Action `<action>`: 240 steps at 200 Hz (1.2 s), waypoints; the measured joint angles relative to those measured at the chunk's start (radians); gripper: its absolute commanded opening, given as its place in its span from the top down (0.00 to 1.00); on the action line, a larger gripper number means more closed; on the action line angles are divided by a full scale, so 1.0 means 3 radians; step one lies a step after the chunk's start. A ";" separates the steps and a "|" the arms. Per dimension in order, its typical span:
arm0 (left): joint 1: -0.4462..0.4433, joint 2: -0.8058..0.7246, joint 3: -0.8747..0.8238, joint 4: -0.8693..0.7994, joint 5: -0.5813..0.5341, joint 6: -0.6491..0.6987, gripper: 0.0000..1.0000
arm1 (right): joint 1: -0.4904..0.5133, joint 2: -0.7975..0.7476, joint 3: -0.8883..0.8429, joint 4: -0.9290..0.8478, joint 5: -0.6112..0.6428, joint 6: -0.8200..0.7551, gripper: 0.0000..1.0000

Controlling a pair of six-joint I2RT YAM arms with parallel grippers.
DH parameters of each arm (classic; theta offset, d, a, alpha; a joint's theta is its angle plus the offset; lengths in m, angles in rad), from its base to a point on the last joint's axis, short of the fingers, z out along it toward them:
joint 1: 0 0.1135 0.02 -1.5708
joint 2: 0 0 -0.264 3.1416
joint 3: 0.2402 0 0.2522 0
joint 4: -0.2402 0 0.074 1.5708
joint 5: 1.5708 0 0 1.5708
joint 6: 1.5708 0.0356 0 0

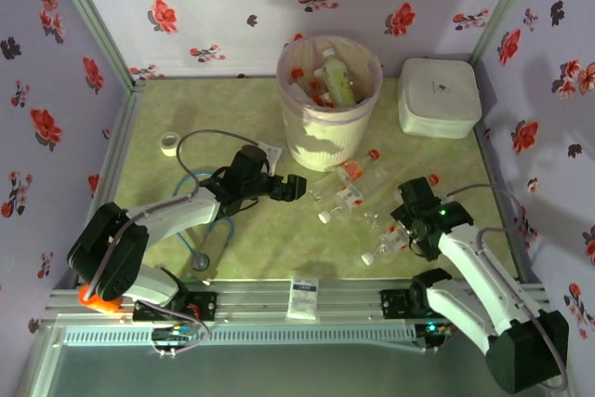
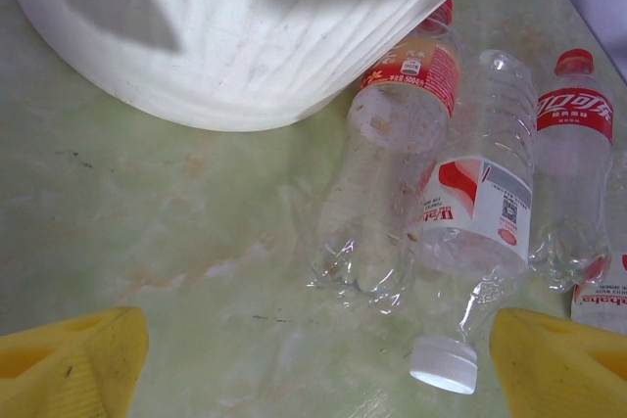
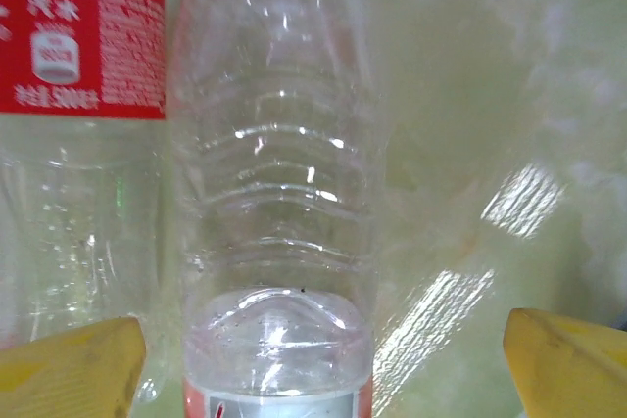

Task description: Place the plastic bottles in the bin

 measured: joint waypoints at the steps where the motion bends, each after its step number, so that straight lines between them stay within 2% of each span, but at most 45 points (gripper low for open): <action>1: 0.0000 0.0000 0.0000 0.0000 0.0000 0.0000 0.09 | 0.0000 0.0001 -0.0003 0.0008 -0.0003 0.0001 0.05; 54: 0.0000 0.0003 0.0000 -0.0001 0.0000 -0.0001 0.09 | 0.0004 0.0154 -0.0426 0.0671 -0.0286 0.0120 0.06; 106: 0.0000 0.0009 0.0000 0.0006 -0.0001 -0.0004 0.09 | 0.0004 0.0314 -0.0540 0.1007 -0.0369 0.0151 0.32; 150: 0.0000 0.0011 -0.0001 0.0062 -0.0001 -0.0013 0.09 | 0.0004 0.0247 -0.0520 0.1005 -0.0338 0.0125 0.44; 196: 0.0000 0.0011 -0.0001 0.0074 -0.0001 -0.0015 0.09 | 0.0004 -0.0061 -0.0132 0.0730 -0.0140 0.0036 0.50; 240: 0.0000 -0.0031 -0.0033 0.0088 -0.0004 -0.0071 0.08 | 0.0004 -0.0394 0.0467 0.0505 0.0287 -0.0305 0.53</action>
